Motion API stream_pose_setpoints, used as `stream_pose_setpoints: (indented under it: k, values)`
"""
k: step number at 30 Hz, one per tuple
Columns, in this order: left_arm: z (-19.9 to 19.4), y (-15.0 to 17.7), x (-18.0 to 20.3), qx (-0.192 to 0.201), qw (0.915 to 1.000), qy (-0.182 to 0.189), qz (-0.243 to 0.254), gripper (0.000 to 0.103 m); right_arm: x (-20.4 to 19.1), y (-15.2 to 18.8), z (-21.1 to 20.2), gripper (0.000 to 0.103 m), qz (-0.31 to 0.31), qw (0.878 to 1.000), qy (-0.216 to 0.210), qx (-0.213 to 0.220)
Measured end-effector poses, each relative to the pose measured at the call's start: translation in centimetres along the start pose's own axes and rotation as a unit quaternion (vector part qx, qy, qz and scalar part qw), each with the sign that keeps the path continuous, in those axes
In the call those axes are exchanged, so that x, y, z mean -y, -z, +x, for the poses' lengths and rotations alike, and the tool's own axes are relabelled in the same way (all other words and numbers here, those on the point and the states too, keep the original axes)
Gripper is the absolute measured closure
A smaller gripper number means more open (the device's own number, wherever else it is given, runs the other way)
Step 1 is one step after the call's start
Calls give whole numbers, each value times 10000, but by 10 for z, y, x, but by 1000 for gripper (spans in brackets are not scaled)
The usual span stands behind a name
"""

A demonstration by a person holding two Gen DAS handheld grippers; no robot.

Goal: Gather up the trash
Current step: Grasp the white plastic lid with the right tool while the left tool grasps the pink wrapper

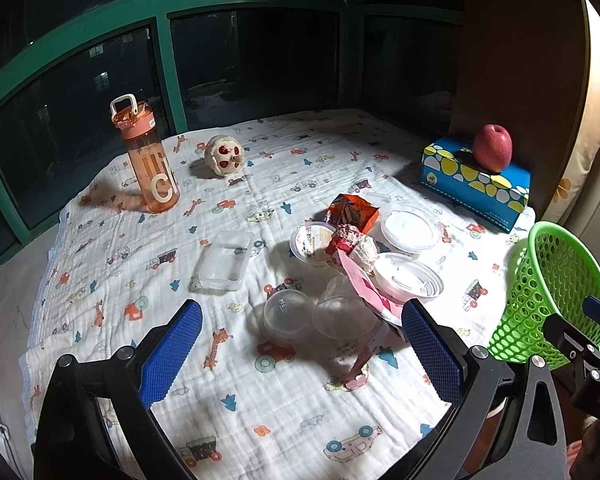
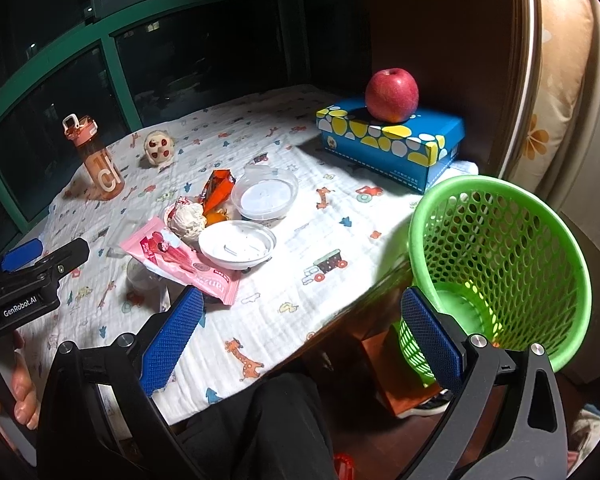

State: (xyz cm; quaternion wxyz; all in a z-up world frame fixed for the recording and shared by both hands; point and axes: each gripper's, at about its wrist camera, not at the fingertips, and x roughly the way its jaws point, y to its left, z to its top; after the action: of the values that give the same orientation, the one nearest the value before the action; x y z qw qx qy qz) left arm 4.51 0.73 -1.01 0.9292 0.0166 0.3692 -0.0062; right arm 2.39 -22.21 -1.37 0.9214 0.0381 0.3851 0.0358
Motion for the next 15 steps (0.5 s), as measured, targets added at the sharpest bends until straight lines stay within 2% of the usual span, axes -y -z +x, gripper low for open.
stream_pose_setpoints:
  k: [15]
  values:
    - [23, -27, -37, -55, 9992, -230, -329, 6, -23, -19, 49, 5, -287, 9973, -584, -347]
